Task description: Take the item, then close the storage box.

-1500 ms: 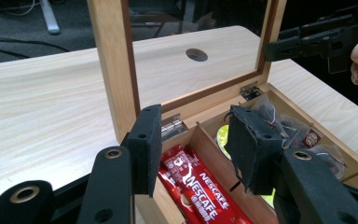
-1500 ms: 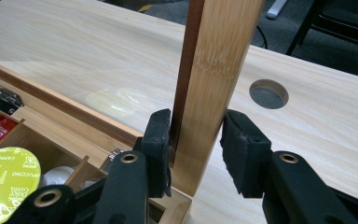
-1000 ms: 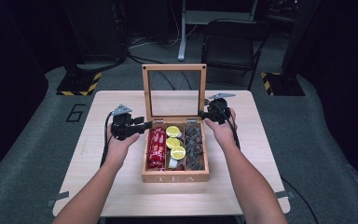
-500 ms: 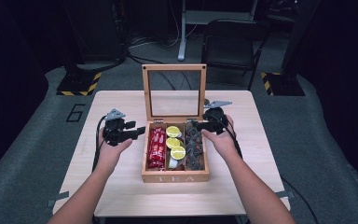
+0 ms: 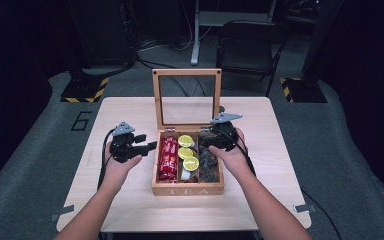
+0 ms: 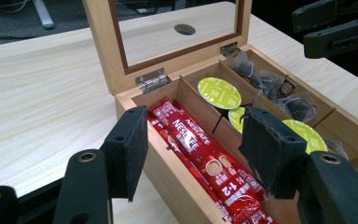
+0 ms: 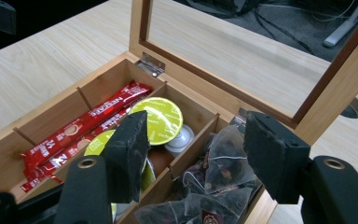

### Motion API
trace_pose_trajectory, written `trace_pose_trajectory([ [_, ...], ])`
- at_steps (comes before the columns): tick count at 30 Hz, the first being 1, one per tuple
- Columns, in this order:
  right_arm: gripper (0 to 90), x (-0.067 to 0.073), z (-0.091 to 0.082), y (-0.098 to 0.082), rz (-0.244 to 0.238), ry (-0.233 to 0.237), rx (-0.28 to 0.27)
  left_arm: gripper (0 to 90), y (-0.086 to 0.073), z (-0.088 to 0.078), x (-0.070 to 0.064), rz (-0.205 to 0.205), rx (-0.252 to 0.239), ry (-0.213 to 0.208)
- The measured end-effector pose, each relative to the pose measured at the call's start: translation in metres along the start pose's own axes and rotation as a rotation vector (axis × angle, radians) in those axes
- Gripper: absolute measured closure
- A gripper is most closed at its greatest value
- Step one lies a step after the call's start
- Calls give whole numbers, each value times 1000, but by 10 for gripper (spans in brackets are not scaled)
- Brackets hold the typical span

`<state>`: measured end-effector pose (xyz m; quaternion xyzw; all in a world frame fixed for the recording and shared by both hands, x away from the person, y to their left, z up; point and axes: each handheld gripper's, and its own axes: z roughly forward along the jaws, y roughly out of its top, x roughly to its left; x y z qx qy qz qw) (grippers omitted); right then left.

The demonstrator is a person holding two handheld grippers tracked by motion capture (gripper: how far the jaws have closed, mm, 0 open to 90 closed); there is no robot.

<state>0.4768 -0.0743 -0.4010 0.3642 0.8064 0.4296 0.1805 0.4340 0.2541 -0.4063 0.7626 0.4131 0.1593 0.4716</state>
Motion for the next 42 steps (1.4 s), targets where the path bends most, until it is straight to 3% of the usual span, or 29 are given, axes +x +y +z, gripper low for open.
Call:
trace_pose_trajectory([
  [9,395,2,-2,-10,-4,12,12,413,-3,-9,-1,-17,-3,-19],
  [19,396,11,-2,-20,-26,58,25,413,-8,-14,7,-73,-23,-8],
  [27,380,25,6,-30,-85,107,77,413,-7,-19,9,-75,-21,6],
  [34,361,39,10,-35,-143,148,81,403,-7,-22,11,-68,-19,11],
  [42,315,48,16,-39,-160,180,104,382,-7,-21,11,-72,-13,18],
])
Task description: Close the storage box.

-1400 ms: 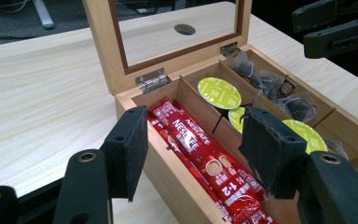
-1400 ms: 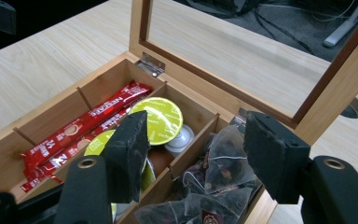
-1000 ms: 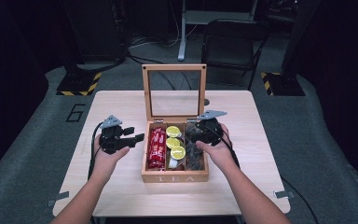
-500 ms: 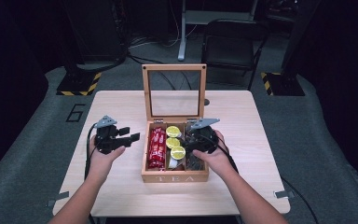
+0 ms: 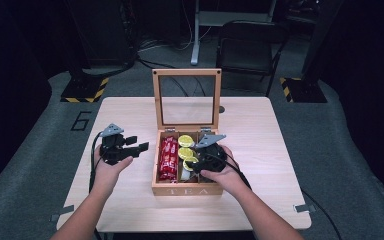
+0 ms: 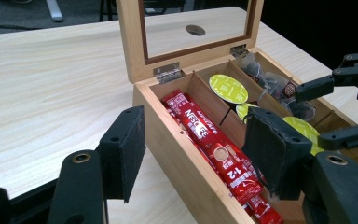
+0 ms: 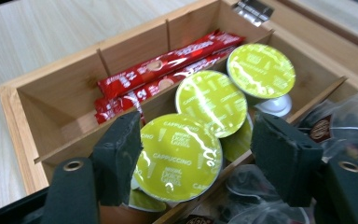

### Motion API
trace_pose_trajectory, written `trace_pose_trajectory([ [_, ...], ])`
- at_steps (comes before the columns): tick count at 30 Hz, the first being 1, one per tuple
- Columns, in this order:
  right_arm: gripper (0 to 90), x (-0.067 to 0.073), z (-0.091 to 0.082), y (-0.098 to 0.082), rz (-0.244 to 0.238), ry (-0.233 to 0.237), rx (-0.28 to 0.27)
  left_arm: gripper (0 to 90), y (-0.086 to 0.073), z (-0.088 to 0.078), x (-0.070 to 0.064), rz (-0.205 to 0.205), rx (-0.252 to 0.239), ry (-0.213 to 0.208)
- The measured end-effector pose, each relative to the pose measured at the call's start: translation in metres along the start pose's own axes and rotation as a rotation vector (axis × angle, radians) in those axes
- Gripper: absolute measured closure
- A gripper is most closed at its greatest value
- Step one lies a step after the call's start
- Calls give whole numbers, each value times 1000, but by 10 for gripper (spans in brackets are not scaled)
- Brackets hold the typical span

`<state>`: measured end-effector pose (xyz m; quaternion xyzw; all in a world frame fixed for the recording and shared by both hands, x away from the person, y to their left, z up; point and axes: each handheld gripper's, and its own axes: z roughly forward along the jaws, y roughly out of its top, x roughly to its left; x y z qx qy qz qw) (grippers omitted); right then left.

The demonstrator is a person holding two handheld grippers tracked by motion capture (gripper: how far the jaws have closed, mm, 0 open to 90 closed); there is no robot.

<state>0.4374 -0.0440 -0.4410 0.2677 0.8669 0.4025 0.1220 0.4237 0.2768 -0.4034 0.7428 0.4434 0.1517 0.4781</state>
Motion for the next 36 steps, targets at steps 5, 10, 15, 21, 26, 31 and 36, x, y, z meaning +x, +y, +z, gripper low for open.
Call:
trace_pose_trajectory([
  [5,313,3,3,0,-16,11,2,381,0,1,-1,-4,-2,2],
  [10,311,4,6,1,-15,15,9,380,0,1,-2,-3,0,2],
  [15,305,6,8,1,-24,18,17,381,0,1,-1,-4,-1,3],
  [21,304,8,12,1,-44,21,21,380,0,1,-1,4,4,4],
  [26,305,9,15,0,-49,16,39,381,-1,0,0,2,2,6],
  [31,310,10,16,-1,-49,13,59,380,-1,0,0,2,1,6],
  [36,329,9,17,-2,-62,9,68,380,-1,1,-1,4,6,5],
])
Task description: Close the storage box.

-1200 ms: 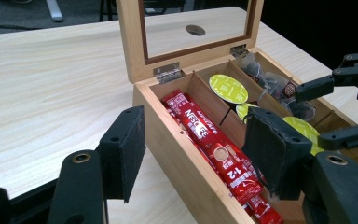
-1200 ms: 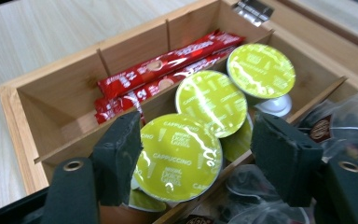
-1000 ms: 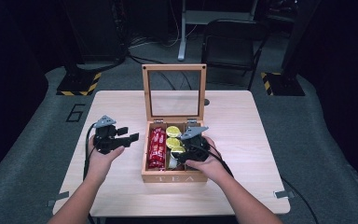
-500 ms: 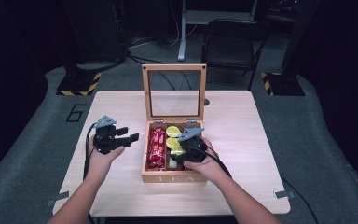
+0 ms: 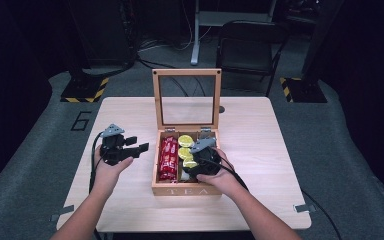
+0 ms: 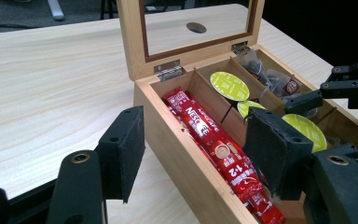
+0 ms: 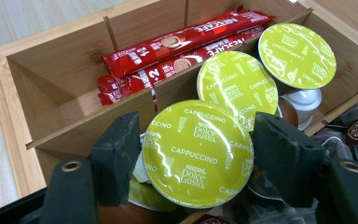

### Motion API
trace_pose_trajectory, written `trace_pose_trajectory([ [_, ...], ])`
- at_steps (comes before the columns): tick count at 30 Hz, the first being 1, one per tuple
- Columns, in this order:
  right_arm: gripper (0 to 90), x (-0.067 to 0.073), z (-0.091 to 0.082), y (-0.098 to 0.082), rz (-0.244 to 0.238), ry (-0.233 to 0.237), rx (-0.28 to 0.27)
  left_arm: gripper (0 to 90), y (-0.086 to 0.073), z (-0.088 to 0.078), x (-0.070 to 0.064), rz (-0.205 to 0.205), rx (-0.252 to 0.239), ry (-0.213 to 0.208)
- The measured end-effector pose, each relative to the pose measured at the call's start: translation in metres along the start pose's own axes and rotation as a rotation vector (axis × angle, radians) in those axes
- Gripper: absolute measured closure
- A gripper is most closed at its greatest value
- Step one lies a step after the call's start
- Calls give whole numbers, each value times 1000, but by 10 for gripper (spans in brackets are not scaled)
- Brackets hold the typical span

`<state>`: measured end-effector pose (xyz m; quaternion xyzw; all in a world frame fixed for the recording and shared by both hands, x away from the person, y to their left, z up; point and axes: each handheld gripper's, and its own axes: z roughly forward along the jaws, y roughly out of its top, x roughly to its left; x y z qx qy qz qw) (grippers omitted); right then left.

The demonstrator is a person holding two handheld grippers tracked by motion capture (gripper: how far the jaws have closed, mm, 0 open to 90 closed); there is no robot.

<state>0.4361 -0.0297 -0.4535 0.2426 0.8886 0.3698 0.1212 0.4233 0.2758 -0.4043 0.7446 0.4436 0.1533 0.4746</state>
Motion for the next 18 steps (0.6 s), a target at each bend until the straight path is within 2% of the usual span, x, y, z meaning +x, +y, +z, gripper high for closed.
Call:
trace_pose_trajectory([
  [3,359,0,0,-2,1,0,-7,380,0,1,0,3,3,-2],
  [11,365,1,-2,-1,-2,-2,-10,381,0,1,0,1,5,1],
  [18,365,3,-8,3,-6,6,-43,381,0,0,0,-1,7,1],
])
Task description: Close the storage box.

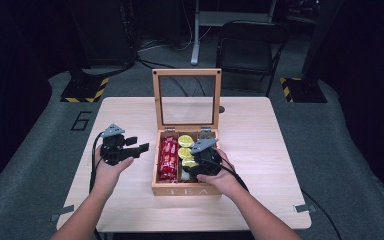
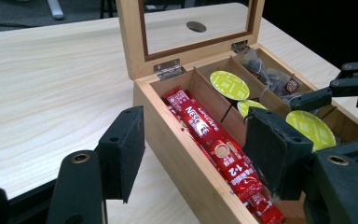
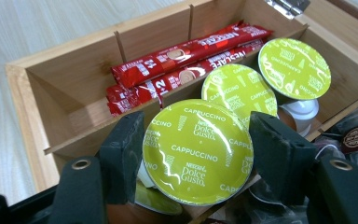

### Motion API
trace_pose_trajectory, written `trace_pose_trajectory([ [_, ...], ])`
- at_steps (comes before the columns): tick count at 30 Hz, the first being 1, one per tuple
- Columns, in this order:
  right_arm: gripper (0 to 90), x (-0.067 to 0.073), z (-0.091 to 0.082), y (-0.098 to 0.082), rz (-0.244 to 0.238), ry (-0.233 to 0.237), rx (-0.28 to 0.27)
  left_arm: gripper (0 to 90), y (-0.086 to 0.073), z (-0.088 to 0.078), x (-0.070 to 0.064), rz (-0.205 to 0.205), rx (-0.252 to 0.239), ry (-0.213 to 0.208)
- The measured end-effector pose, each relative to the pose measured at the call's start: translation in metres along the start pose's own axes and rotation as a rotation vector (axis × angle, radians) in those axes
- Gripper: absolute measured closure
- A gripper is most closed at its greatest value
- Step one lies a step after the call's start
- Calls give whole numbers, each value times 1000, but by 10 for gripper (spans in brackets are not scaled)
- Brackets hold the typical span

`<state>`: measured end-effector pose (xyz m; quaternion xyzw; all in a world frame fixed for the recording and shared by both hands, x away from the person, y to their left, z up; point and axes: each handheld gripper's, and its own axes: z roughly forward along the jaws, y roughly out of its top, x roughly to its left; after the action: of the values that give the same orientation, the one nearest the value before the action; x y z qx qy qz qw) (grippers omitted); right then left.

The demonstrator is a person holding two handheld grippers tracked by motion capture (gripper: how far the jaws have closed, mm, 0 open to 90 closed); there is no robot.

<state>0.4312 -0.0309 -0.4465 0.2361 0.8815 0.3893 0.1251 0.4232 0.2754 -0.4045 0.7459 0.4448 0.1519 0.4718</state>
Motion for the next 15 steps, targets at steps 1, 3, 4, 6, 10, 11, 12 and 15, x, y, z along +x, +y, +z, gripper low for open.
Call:
trace_pose_trajectory([
  [1,366,1,-1,0,6,1,1,380,0,0,0,0,1,1],
  [3,365,1,-4,1,15,-3,-5,380,0,0,0,3,6,-3],
  [4,366,0,-6,1,9,-3,-2,381,-1,0,0,4,4,1],
  [6,366,-1,-10,1,8,-3,-9,380,-1,0,0,4,7,-1],
  [10,366,-4,-18,-1,26,-4,-21,381,-1,1,0,0,5,-2],
  [11,366,-5,-20,-1,29,-5,-26,381,-1,0,0,2,5,-2],
  [12,366,-7,-23,-2,31,-7,-26,381,0,0,0,1,5,-1],
  [15,366,-11,-30,-5,39,-16,-32,380,1,0,0,2,9,-2],
])
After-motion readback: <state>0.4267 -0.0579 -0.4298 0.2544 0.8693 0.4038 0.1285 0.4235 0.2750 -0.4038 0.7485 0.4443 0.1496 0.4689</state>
